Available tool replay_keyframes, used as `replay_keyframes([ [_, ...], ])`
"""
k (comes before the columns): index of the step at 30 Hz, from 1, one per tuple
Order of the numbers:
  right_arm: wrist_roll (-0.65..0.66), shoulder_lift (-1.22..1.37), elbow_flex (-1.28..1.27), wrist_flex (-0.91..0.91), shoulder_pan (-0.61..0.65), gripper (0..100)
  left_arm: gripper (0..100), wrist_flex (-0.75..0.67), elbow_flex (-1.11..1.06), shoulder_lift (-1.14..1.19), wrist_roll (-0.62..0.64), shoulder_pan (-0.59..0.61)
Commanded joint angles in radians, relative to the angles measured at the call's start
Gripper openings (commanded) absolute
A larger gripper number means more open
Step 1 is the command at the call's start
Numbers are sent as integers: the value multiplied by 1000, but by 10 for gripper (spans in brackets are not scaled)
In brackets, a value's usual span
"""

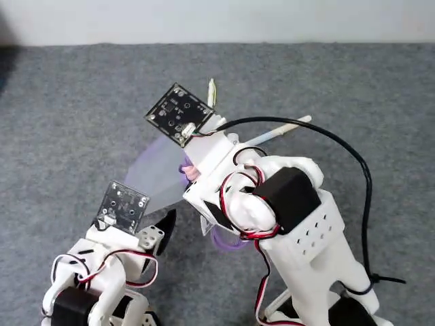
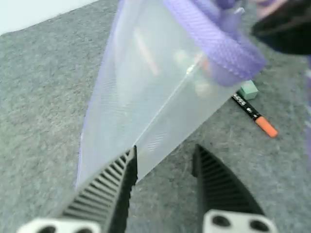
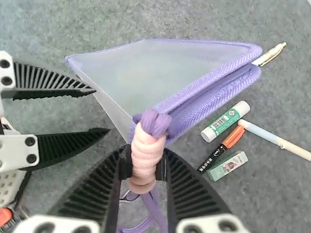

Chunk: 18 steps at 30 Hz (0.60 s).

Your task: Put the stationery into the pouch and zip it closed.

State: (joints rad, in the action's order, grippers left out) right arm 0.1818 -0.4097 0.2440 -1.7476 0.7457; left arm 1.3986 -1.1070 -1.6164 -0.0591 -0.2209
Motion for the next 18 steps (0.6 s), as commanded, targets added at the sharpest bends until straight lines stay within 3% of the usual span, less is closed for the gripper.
replay_keyframes([
  [1, -23, -36, 26, -15, 8, 8, 216, -46, 18, 17, 14, 92],
  [12, -20, -113, 21, -44, 47, 8, 217, -123, -27, 11, -107, 359],
  [18, -18, -128, 25, -42, 131, 8, 216, -123, 7, 11, -112, 391],
])
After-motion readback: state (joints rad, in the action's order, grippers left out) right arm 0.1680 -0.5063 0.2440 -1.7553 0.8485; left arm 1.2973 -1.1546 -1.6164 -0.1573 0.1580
